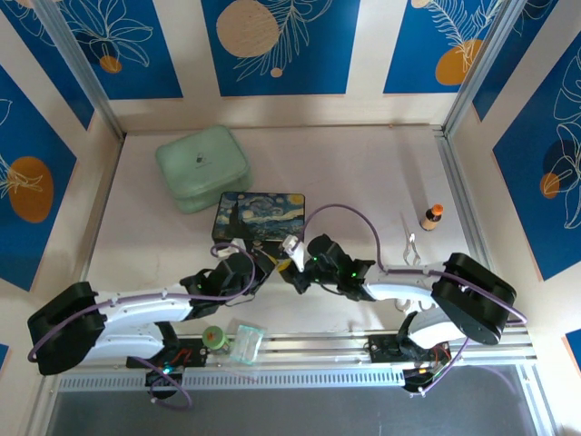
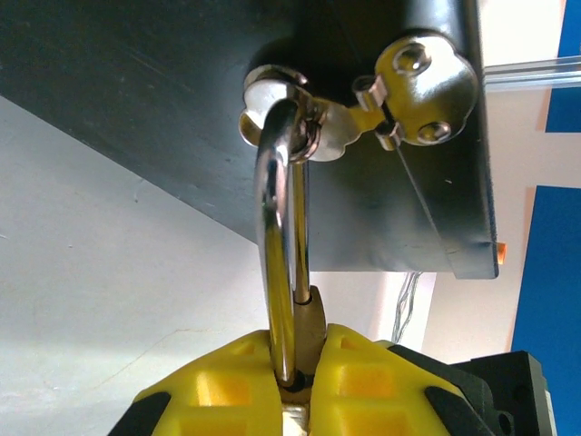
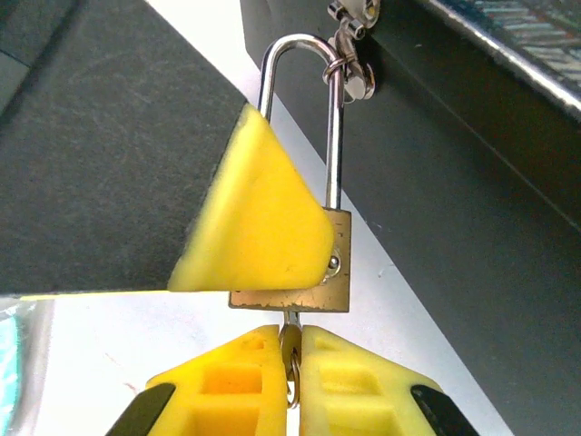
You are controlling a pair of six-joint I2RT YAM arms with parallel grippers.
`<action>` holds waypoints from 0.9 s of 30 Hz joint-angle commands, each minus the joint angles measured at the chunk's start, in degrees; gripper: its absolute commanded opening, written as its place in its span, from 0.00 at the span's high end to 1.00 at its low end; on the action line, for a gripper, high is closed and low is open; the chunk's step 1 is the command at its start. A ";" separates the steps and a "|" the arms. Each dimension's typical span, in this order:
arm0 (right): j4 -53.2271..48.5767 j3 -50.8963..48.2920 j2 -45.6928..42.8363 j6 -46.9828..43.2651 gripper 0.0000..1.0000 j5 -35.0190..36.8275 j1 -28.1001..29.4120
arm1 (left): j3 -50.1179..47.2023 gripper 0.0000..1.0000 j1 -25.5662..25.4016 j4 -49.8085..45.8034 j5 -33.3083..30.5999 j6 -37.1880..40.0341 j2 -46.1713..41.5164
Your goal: Unlock the padlock with the key
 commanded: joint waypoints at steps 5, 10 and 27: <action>-0.25 -2.49 -2.68 5.19 0.91 -0.12 -3.29 | -0.65 1.00 0.05 2.94 0.35 -0.02 -0.60; -2.96 -1.92 -3.39 5.48 0.78 2.20 -2.64 | -0.62 1.00 0.05 1.72 -0.35 0.08 -0.75; -16.29 4.62 -22.70 24.38 0.09 7.36 -6.53 | 0.91 1.00 1.08 -12.71 -1.16 9.14 -0.43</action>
